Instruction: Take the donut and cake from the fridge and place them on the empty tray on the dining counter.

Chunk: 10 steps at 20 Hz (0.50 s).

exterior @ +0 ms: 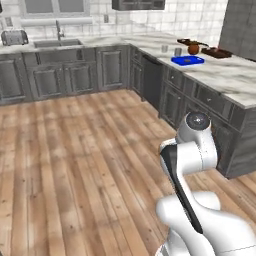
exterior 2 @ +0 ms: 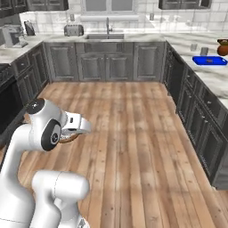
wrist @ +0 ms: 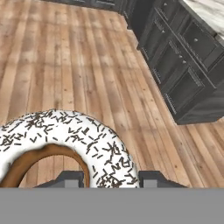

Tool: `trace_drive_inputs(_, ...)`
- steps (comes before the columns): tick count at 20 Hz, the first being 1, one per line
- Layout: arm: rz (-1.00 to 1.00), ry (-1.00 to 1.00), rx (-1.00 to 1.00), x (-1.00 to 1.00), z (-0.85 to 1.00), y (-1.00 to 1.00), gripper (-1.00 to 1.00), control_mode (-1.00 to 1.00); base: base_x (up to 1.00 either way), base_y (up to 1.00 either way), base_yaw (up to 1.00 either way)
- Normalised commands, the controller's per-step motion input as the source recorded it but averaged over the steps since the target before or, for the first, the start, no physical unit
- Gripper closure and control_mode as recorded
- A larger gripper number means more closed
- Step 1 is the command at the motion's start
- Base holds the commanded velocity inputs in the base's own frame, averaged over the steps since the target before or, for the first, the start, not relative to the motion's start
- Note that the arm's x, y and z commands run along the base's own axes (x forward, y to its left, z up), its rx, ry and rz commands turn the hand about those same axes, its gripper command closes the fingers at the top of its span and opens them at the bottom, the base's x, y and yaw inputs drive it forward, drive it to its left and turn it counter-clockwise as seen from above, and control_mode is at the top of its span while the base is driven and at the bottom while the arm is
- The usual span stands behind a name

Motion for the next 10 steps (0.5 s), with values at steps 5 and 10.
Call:
trace_drive_inputs(5, 0.00, 0.00, 0.00, 0.00, 0.00, 0.00, 1.00, 1.00, 0.00, 0.02, -0.41)
trace_drive_inputs(10, 0.00, 0.00, 0.00, 0.00, 0.00, 0.00, 1.00, 1.00, 0.00, 0.03, -0.34)
